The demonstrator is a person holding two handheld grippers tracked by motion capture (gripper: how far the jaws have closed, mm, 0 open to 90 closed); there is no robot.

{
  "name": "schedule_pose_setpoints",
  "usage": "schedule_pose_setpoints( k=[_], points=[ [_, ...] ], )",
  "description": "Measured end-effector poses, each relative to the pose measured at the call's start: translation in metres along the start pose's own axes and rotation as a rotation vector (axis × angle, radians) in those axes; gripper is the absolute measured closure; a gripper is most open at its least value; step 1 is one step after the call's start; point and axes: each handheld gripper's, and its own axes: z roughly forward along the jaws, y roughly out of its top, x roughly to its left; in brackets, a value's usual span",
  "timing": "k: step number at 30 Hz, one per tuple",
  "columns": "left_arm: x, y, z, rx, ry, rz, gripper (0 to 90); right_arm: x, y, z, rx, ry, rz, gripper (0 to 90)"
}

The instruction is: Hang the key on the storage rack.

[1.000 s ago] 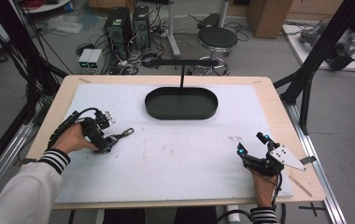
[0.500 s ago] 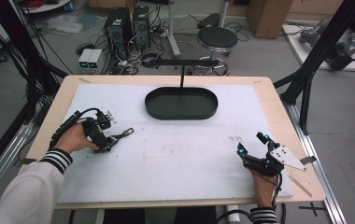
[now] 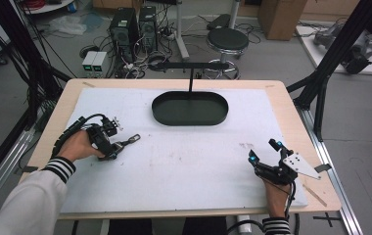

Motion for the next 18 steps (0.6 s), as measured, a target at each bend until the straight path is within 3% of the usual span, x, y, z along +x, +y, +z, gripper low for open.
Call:
schedule_pose_setpoints(
  k=[3,6,9,10,11,18],
  points=[
    [-0.001,-0.001,-0.002,-0.014,0.013,0.011,48.8,0.000,0.000,0.000,0.000,-0.001,0.001,11.4],
    [0.001,-0.001,-0.007,-0.043,0.019,-0.006,48.8,0.000,0.000,0.000,0.000,0.000,0.000,11.4],
    [0.002,-0.004,-0.013,-0.117,0.044,-0.036,48.8,0.000,0.000,0.000,0.000,0.000,0.000,11.4],
    [0.003,-0.004,-0.016,-0.124,0.049,-0.029,48.8,0.000,0.000,0.000,0.000,-0.001,0.001,11.4],
    [0.003,-0.005,-0.018,-0.170,0.052,-0.050,48.8,0.000,0.000,0.000,0.000,-0.001,0.001,11.4],
    [0.009,-0.009,-0.038,-0.333,0.060,-0.092,48.8,0.000,0.000,0.000,-0.001,-0.001,-0.002,11.4]
  ],
)
